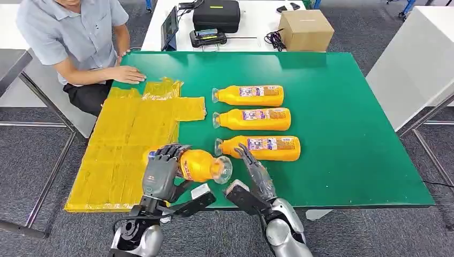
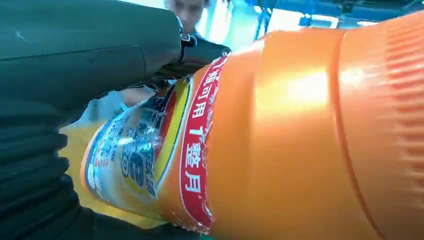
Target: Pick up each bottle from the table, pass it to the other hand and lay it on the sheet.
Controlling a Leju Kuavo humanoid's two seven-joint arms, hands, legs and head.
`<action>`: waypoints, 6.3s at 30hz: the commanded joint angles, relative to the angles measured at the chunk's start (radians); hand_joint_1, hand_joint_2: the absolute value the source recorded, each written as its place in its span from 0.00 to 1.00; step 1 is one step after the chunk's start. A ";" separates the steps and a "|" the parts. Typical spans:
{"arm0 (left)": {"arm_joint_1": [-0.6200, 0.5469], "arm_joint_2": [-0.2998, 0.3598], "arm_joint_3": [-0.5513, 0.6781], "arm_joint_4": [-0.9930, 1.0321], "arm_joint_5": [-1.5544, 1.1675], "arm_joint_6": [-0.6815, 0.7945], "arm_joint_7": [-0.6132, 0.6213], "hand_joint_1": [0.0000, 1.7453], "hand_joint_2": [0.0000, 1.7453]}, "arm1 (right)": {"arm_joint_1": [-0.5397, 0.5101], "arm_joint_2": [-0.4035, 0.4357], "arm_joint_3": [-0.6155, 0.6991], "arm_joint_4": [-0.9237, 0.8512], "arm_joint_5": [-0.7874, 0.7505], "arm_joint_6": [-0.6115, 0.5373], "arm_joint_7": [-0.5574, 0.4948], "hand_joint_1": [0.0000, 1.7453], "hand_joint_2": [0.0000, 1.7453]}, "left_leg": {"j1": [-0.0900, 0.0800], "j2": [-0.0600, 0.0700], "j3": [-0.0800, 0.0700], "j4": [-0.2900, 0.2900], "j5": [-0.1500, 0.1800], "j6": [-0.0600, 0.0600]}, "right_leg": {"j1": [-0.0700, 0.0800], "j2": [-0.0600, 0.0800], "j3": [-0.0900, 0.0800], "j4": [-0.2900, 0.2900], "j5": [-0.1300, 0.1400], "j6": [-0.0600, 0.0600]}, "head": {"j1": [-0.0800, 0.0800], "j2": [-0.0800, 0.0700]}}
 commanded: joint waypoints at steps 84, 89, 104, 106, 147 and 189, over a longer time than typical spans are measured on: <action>-0.455 0.205 -0.015 0.572 -0.062 -0.115 0.302 0.00 1.00 | -0.116 0.045 0.001 0.191 -0.079 0.020 -0.103 0.00 1.00 | 0.002 0.000 0.004 0.000 0.002 -0.003 | 0.001 -0.001 0.004 0.001 0.000 -0.002 | 0.000 0.000; -0.429 0.193 -0.027 0.527 -0.062 -0.149 0.312 0.00 1.00 | -0.101 0.044 -0.002 0.171 -0.077 0.005 -0.097 0.00 1.00 | 0.002 -0.001 0.002 0.000 0.003 -0.003 | 0.001 -0.001 0.003 0.001 0.000 -0.001 | 0.000 0.000; -0.356 0.147 -0.031 0.381 -0.062 -0.169 0.236 0.00 1.00 | -0.073 0.042 -0.032 0.144 -0.077 -0.012 -0.091 0.00 1.00 | 0.001 -0.001 0.003 0.001 0.002 -0.003 | 0.001 -0.001 0.003 0.001 -0.001 -0.002 | 0.000 0.000; -0.292 0.102 -0.023 0.253 -0.059 -0.199 0.191 0.00 1.00 | -0.047 0.039 -0.046 0.105 -0.075 -0.017 -0.095 0.00 1.00 | 0.001 -0.002 0.001 0.000 0.003 -0.003 | 0.001 -0.003 0.002 0.000 0.000 -0.001 | 0.000 0.000; 0.050 -0.017 -0.064 -0.118 0.927 -0.208 -0.217 0.00 1.00 | -0.003 0.025 -0.054 -0.256 0.252 -0.071 0.179 0.00 1.00 | -0.001 0.000 0.001 0.000 0.001 -0.003 | -0.001 -0.001 0.001 0.000 0.000 -0.002 | 0.000 0.000; 0.090 -0.017 -0.033 -0.176 0.942 -0.248 -0.183 0.00 1.00 | -0.111 -0.132 0.187 -0.090 0.615 0.039 0.386 0.00 1.00 | 0.000 0.001 0.003 -0.001 0.000 -0.003 | 0.000 0.000 0.003 -0.001 -0.001 -0.002 | 0.000 0.000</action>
